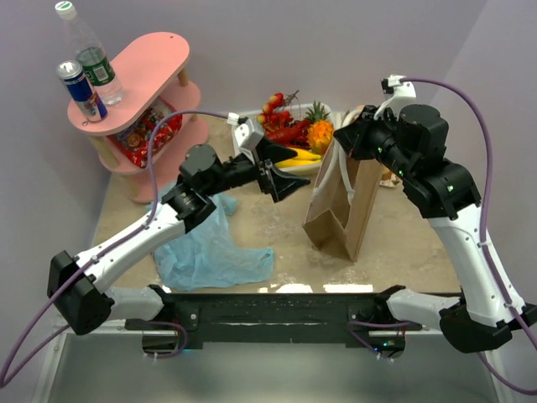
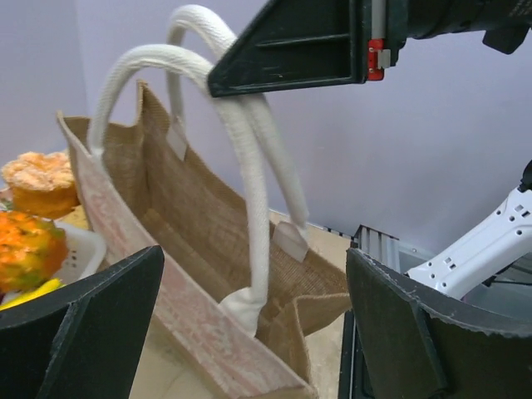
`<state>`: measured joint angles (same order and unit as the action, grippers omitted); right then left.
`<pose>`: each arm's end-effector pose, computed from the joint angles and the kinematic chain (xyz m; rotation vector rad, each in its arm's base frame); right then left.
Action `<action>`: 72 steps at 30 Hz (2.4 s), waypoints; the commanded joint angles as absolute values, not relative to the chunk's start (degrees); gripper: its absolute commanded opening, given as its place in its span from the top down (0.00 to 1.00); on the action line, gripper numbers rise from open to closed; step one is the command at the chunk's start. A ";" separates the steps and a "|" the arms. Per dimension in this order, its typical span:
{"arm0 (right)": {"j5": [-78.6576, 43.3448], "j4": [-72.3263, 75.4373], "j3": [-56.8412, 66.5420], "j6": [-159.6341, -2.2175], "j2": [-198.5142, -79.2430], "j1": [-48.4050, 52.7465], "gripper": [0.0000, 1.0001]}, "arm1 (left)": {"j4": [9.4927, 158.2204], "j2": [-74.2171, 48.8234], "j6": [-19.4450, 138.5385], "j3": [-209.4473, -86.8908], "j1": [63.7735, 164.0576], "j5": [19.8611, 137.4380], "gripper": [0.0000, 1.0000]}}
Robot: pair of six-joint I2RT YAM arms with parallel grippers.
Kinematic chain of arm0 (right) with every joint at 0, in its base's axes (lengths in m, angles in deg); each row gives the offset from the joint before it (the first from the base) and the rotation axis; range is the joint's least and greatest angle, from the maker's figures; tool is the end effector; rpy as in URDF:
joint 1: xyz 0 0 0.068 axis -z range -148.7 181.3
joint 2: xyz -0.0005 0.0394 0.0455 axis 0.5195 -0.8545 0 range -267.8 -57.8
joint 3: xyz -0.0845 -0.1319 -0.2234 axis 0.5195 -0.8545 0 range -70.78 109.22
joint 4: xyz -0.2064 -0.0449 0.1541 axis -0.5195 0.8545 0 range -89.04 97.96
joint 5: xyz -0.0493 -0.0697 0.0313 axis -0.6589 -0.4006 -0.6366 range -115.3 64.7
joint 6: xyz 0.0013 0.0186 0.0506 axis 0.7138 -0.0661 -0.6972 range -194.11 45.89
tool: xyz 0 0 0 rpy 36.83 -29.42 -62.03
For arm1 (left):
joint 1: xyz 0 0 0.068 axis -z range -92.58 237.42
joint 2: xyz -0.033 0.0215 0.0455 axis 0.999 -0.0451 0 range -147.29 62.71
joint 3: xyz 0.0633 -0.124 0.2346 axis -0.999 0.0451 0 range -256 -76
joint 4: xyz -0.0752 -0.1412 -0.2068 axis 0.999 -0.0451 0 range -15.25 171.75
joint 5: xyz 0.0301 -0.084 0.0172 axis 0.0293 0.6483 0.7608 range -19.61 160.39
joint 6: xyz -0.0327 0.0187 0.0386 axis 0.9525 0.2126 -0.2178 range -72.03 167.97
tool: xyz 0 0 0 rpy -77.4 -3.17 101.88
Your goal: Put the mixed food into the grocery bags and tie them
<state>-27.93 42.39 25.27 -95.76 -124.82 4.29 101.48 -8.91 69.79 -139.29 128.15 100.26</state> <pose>0.1870 0.0935 0.5044 -0.0516 1.8221 0.5655 0.2087 -0.2031 0.4086 0.7023 1.3488 -1.2469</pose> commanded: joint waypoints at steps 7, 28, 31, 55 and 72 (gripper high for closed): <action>-21.87 34.97 22.47 -97.40 -123.01 3.96 1.00 | 111.20 -19.46 67.13 -143.23 133.47 93.51 0.04; -21.87 31.64 20.98 -95.82 -121.17 4.05 0.81 | 96.89 -14.99 70.11 -146.93 129.79 97.89 1.00; -20.38 30.41 19.57 -96.87 -121.43 3.96 0.75 | 92.05 -12.09 68.98 -146.58 126.98 97.72 1.00; -38.97 49.02 11.11 -97.06 -114.14 3.96 0.25 | 87.03 -0.93 57.99 -132.79 118.62 91.31 1.00; -19.15 34.81 0.63 -108.20 -117.22 3.96 0.18 | 92.74 3.38 61.06 -128.65 118.71 92.28 1.00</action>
<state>-28.72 40.93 11.39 -101.03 -114.94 3.99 88.26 1.78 59.56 -129.67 118.97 92.30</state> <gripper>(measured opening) 0.822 0.094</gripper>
